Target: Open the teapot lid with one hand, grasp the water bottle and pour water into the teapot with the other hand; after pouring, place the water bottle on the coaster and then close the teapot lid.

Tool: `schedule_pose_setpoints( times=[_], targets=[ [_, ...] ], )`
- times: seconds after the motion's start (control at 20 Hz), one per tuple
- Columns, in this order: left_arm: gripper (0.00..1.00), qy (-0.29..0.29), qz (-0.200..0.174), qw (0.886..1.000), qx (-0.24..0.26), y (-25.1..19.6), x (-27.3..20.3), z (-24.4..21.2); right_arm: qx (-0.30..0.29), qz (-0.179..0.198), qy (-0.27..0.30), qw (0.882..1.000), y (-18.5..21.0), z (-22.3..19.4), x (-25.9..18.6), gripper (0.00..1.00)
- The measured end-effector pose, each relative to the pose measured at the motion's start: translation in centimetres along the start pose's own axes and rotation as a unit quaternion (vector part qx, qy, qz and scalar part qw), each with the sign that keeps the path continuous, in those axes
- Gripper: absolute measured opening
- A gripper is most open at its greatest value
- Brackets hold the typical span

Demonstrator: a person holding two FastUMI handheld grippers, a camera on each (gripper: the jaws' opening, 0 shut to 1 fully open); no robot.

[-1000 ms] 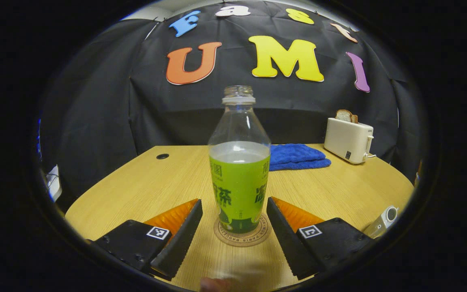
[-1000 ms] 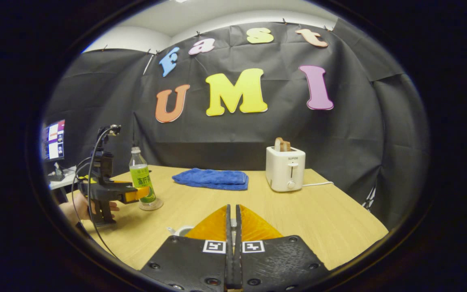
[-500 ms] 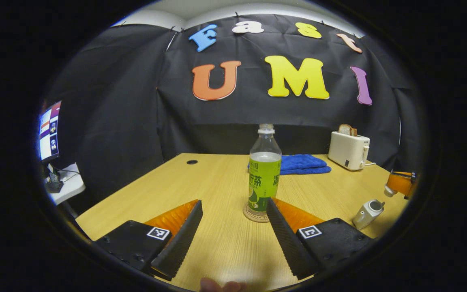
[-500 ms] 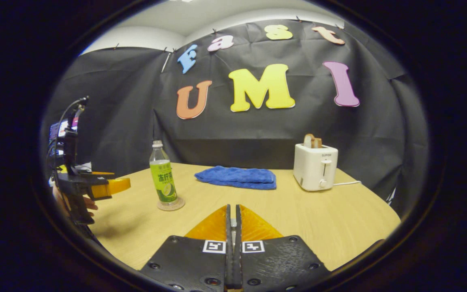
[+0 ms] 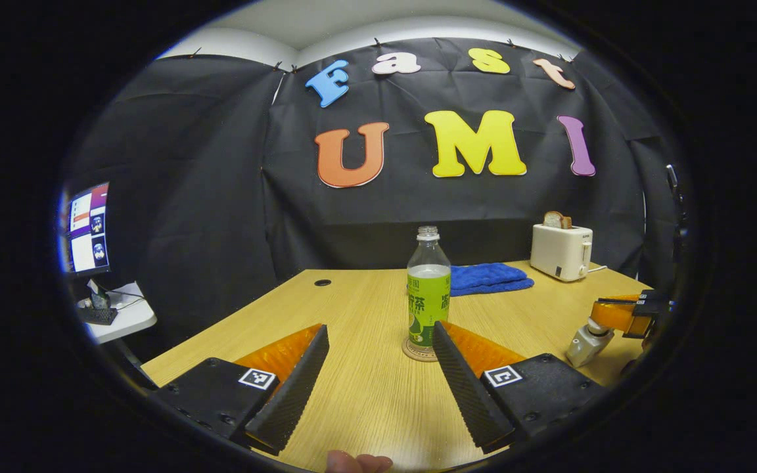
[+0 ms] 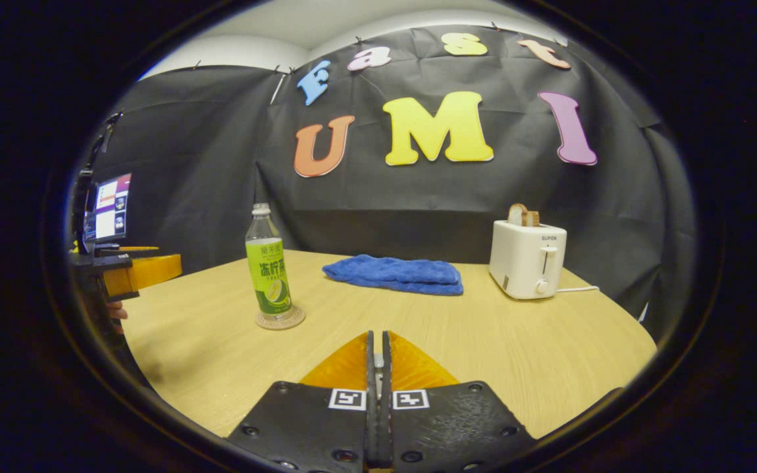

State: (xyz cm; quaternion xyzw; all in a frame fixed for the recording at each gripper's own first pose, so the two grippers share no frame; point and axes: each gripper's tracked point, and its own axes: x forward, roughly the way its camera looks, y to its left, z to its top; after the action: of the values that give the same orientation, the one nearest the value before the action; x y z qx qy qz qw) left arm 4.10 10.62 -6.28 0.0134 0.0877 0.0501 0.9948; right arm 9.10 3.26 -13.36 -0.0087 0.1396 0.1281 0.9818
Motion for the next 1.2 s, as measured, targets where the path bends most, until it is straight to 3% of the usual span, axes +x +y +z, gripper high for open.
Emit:
schedule_pose_setpoints(
  times=[0.7,0.85,0.9,1.05,1.15,1.2],
  targets=[
    [0.99,-0.008,-0.003,1.000,-0.001,-0.3,-0.2,0.7,-0.017,-0.017,-0.011,1.000,-0.3,-1.1,0.1,0.00],
    [0.99,-0.018,-0.005,1.000,-0.003,-0.6,-0.6,1.4,-0.022,-0.020,-0.020,0.999,-0.1,-0.5,-0.3,0.05],
    [0.99,-0.022,-0.006,1.000,-0.003,-0.7,-0.9,1.7,-0.022,-0.017,-0.028,0.999,0.0,0.2,-0.6,0.11],
    [0.99,-0.030,-0.016,0.999,-0.005,-1.9,-1.6,3.0,-0.020,-0.032,-0.069,0.997,-0.5,3.7,-2.1,0.68],
    [0.99,-0.043,-0.031,0.999,-0.011,-3.2,-2.4,4.3,-0.021,-0.056,-0.099,0.993,-1.0,6.0,-4.0,0.88],
    [0.99,-0.046,-0.038,0.998,-0.010,-4.0,-2.7,4.5,-0.026,-0.067,-0.113,0.991,-1.2,6.9,-5.0,0.89]
  ],
)
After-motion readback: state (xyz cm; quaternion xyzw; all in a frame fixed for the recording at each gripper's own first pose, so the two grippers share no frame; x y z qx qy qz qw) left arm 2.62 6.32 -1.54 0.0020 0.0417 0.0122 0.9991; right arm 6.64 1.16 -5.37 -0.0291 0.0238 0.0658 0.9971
